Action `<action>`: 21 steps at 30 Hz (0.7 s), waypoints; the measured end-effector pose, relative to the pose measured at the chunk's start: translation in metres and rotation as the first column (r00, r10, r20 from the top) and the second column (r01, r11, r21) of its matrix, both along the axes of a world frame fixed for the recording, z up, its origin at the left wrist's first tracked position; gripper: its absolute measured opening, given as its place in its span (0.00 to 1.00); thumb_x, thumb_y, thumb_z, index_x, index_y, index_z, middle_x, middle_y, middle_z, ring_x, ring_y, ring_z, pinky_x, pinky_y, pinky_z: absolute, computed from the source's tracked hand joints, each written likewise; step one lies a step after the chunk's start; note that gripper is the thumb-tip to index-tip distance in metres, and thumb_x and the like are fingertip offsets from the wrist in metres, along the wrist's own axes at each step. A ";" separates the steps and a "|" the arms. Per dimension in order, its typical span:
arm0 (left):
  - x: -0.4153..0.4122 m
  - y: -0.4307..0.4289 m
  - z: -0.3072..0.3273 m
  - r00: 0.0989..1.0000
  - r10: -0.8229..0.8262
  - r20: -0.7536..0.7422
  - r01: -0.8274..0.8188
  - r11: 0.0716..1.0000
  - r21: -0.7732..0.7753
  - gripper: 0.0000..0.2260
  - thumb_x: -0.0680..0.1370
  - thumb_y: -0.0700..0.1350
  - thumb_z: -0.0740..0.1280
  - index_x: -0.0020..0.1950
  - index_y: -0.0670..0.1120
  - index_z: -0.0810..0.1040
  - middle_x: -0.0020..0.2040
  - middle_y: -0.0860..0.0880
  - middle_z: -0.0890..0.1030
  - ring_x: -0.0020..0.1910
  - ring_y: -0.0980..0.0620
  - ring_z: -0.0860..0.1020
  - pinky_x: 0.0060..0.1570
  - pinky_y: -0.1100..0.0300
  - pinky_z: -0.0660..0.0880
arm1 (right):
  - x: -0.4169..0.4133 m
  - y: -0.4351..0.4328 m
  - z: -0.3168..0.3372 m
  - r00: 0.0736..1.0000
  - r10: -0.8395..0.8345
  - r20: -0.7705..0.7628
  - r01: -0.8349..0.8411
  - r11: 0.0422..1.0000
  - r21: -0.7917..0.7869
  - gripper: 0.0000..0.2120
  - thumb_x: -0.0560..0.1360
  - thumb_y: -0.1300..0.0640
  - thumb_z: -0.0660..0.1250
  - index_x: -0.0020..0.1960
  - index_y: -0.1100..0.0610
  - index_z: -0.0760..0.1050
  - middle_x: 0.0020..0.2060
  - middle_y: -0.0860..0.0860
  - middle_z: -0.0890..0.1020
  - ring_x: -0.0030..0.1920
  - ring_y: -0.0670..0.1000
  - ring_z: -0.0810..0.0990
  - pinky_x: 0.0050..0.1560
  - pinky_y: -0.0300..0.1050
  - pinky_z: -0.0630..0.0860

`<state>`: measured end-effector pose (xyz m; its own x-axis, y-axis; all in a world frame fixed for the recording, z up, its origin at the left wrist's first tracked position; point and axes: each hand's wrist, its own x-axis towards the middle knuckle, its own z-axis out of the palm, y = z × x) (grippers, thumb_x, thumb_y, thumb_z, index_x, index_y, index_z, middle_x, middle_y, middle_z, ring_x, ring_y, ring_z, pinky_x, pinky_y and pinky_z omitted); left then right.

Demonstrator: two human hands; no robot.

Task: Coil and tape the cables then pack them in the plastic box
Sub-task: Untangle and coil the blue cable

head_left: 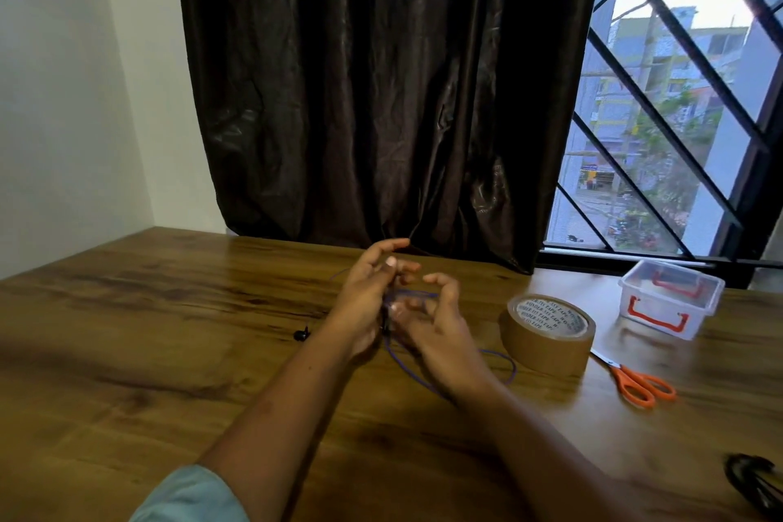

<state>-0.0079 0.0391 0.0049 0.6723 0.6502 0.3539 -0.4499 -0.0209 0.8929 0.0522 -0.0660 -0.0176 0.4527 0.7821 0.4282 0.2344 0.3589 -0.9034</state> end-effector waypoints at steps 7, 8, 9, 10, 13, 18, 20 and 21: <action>-0.012 0.018 0.010 0.968 0.214 0.131 -0.201 0.974 -0.102 0.13 0.79 0.32 0.55 0.55 0.46 0.74 0.46 0.48 0.77 0.39 0.57 0.77 0.33 0.64 0.78 | -0.007 0.002 -0.002 0.993 0.118 0.007 -0.114 0.973 -0.198 0.18 0.78 0.66 0.61 0.63 0.54 0.60 0.36 0.53 0.79 0.26 0.44 0.76 0.27 0.36 0.74; -0.017 0.025 0.008 0.954 0.284 0.100 -0.271 0.954 -0.127 0.13 0.79 0.31 0.55 0.54 0.46 0.73 0.46 0.48 0.77 0.37 0.56 0.76 0.30 0.66 0.77 | -0.003 0.002 0.000 0.998 0.044 0.055 -0.033 0.981 -0.192 0.15 0.79 0.66 0.60 0.64 0.58 0.63 0.34 0.52 0.79 0.26 0.42 0.75 0.27 0.34 0.72; -0.022 0.032 0.005 0.931 0.362 0.043 -0.352 0.923 -0.153 0.14 0.79 0.30 0.54 0.54 0.46 0.73 0.46 0.47 0.76 0.35 0.55 0.75 0.28 0.67 0.75 | 0.004 0.001 0.002 0.991 -0.048 0.123 0.069 0.982 -0.174 0.13 0.79 0.65 0.60 0.63 0.59 0.68 0.33 0.50 0.78 0.28 0.40 0.75 0.29 0.33 0.71; -0.028 0.040 0.001 0.900 0.433 -0.036 -0.433 0.887 -0.161 0.14 0.79 0.30 0.54 0.53 0.45 0.72 0.46 0.46 0.75 0.34 0.54 0.74 0.26 0.67 0.74 | 0.012 -0.002 0.005 0.964 -0.152 0.220 0.186 0.972 -0.146 0.11 0.79 0.64 0.60 0.60 0.59 0.72 0.33 0.48 0.79 0.30 0.39 0.75 0.32 0.32 0.71; -0.045 0.064 -0.011 0.752 0.541 -0.376 -0.583 0.813 0.003 0.10 0.79 0.33 0.58 0.56 0.44 0.72 0.47 0.42 0.76 0.35 0.49 0.76 0.31 0.57 0.78 | 0.034 -0.013 0.008 0.756 -0.371 0.539 0.461 0.886 -0.038 0.09 0.79 0.60 0.62 0.54 0.55 0.80 0.38 0.44 0.81 0.38 0.39 0.78 0.41 0.34 0.74; -0.059 0.063 -0.002 0.200 0.743 -0.639 -0.293 0.667 0.685 0.24 0.75 0.54 0.67 0.67 0.45 0.69 0.61 0.38 0.76 0.59 0.38 0.75 0.56 0.48 0.75 | 0.037 -0.014 0.007 0.554 -0.502 0.664 0.606 0.791 0.092 0.10 0.79 0.56 0.62 0.54 0.54 0.81 0.49 0.47 0.83 0.49 0.45 0.80 0.46 0.32 0.68; -0.059 0.051 0.009 0.060 0.859 -0.509 -0.250 0.507 0.825 0.27 0.74 0.60 0.64 0.67 0.46 0.68 0.61 0.39 0.76 0.60 0.38 0.75 0.53 0.48 0.73 | 0.035 -0.012 0.007 0.563 -0.496 0.662 0.596 0.798 0.091 0.09 0.79 0.55 0.62 0.53 0.53 0.81 0.49 0.47 0.83 0.49 0.44 0.79 0.47 0.33 0.69; -0.058 0.043 0.014 0.026 0.894 -0.448 -0.250 0.440 0.863 0.27 0.74 0.60 0.63 0.67 0.47 0.67 0.59 0.40 0.77 0.57 0.39 0.76 0.48 0.50 0.72 | 0.034 -0.011 0.007 0.569 -0.486 0.663 0.585 0.806 0.089 0.09 0.79 0.55 0.62 0.53 0.53 0.81 0.49 0.46 0.83 0.49 0.44 0.79 0.47 0.34 0.71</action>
